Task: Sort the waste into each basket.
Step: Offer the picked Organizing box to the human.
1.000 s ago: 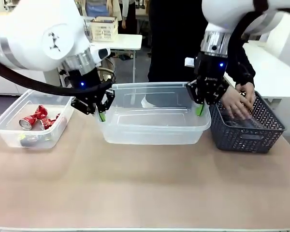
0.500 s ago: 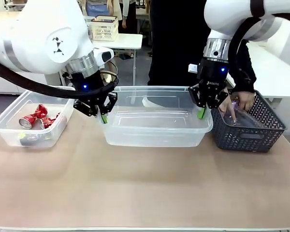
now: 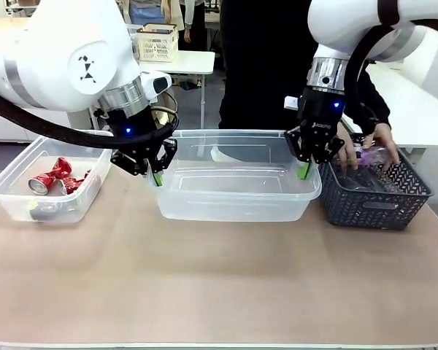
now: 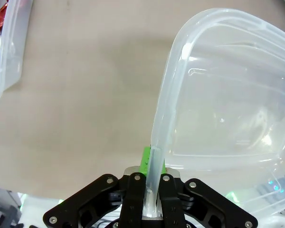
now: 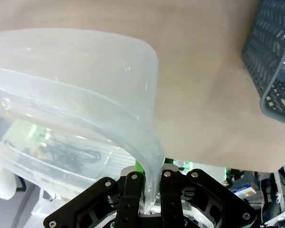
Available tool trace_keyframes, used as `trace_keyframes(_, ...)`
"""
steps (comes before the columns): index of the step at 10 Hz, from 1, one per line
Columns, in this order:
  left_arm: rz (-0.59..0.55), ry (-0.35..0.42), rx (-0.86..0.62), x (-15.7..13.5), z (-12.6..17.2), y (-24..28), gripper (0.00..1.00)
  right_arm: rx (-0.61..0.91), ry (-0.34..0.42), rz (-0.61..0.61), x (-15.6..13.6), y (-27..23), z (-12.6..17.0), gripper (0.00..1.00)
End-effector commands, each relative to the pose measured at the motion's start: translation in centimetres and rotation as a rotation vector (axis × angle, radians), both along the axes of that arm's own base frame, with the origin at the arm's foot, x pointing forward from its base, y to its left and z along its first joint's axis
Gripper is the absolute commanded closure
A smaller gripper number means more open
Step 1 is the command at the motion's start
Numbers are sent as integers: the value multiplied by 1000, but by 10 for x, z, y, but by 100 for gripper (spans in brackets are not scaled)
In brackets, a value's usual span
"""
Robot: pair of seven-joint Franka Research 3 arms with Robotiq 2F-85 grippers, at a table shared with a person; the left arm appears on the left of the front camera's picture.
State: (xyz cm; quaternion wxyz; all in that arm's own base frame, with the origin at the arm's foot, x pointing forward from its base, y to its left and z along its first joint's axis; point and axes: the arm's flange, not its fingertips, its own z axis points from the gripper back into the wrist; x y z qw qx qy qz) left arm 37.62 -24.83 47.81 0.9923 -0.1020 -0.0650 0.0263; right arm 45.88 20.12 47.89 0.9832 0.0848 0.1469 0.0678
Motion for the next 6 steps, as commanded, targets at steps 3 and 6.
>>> trace_keyframes(3, 9, -10, -8, 2, 3, 2, 96, 7, -9, 8, -2, 1, 5, 95)
trace_keyframes(6, 9, -10, -8, 2, 3, 2, 96, 7, -9, 8, -2, 1, 5, 95)
